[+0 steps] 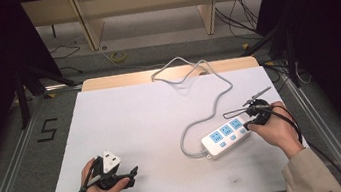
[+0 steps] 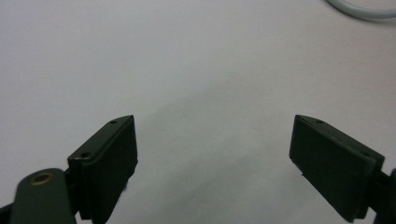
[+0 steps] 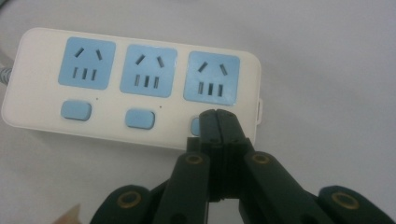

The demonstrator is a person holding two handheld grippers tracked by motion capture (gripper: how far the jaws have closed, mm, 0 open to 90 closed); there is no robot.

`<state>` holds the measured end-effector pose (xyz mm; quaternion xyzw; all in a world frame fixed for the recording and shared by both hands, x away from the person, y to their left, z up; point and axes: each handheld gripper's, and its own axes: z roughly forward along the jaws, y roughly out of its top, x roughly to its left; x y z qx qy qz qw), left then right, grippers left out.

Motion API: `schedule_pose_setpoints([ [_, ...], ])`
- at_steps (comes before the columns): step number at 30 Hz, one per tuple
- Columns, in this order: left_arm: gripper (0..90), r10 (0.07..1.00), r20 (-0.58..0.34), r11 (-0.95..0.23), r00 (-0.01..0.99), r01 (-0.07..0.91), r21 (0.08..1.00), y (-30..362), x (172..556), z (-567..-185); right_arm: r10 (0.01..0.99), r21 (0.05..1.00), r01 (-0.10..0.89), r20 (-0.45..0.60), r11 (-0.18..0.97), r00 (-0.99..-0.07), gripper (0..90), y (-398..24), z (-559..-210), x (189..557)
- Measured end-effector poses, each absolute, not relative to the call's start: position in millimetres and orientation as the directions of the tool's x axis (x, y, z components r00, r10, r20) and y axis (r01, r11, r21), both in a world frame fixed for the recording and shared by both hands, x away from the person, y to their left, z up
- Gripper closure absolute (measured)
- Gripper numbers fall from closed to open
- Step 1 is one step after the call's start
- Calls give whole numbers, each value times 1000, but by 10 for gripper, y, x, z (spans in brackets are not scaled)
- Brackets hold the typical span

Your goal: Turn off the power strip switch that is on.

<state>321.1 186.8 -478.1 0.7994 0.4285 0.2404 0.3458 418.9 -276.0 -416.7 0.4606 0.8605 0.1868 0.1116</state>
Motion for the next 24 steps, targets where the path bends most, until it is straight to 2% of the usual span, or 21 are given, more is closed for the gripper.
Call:
schedule_pose_setpoints([
  [24,148,851,89,-394,517,518,759,1867,3211,-4781,831,416,750,-26,515,-556,900,-2697,-4162,4249],
])
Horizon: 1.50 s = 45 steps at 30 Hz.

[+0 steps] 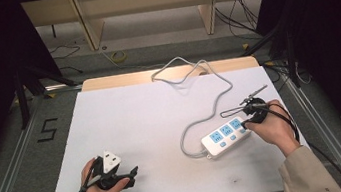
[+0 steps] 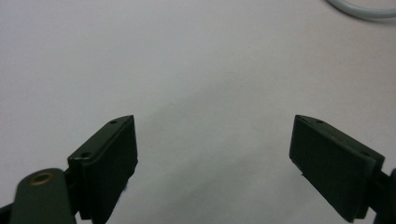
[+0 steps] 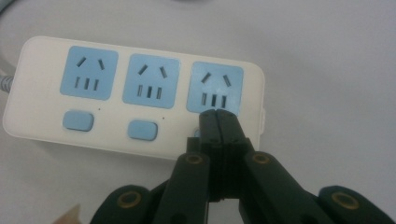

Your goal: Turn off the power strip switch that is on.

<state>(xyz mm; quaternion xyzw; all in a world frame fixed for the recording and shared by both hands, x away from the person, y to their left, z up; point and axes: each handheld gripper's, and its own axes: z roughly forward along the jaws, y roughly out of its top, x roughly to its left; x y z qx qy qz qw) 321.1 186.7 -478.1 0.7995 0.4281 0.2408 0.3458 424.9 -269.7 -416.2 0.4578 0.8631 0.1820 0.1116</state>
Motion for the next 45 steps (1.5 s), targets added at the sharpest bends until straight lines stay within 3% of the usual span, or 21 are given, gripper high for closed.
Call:
schedule_pose_setpoints([
  [45,148,851,85,-392,518,520,759,1863,3213,-4785,826,382,758,-26,528,-562,900,-2627,-4240,4327],
])
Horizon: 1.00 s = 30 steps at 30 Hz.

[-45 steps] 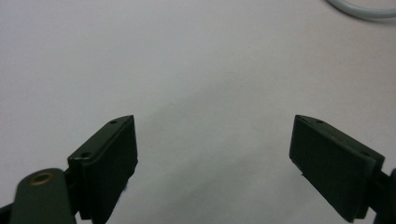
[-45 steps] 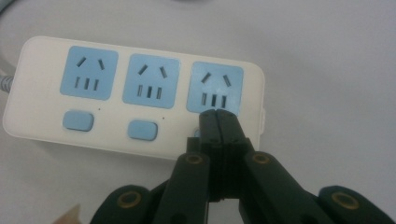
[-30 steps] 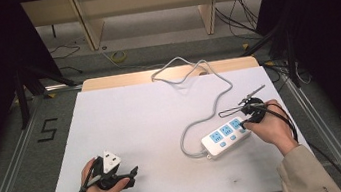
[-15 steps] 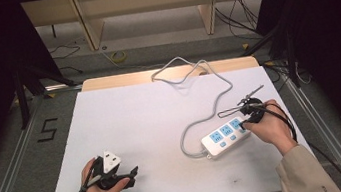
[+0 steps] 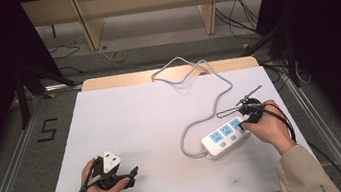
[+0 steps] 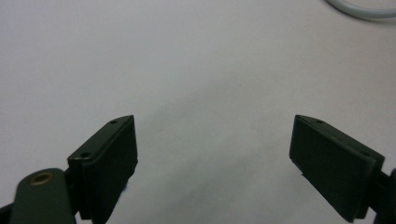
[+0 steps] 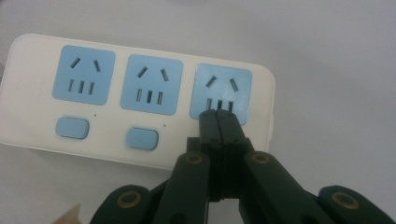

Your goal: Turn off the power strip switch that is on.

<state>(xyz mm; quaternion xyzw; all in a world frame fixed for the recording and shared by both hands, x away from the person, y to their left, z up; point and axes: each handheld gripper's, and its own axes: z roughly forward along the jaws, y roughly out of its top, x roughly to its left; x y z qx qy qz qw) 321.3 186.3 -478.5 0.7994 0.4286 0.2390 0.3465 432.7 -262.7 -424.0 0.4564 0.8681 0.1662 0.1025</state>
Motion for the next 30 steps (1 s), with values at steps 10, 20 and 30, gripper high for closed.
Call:
schedule_pose_setpoints([
  [10,148,850,88,-395,519,519,758,1868,3213,-4782,830,369,766,-26,527,-558,900,-2636,-4293,4346],
  [20,148,850,89,-396,519,518,758,1867,3212,-4780,831,364,767,-34,528,-556,900,-2626,-4300,4344],
  [30,148,849,93,-399,520,516,758,1865,3212,-4781,832,358,766,-62,534,-551,900,-2584,-4305,4323],
])
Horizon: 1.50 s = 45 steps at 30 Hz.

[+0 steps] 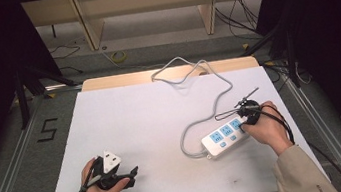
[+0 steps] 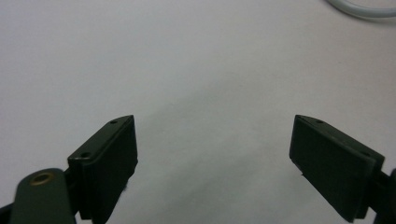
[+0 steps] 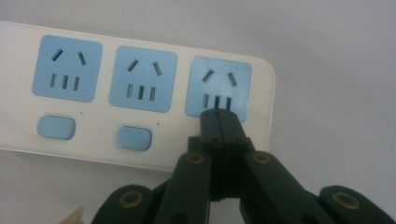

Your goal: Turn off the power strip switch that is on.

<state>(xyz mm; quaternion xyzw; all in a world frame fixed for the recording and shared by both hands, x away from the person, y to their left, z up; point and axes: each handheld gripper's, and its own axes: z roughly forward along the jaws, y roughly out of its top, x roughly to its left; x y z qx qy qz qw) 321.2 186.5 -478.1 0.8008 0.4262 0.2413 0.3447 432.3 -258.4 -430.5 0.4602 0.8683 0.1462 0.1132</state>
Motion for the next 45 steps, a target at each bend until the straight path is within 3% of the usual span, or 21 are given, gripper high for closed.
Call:
schedule_pose_setpoints([
  [45,147,850,88,-394,519,516,760,1864,3212,-4782,845,432,758,-19,489,-534,900,-2654,-4268,4253],
])
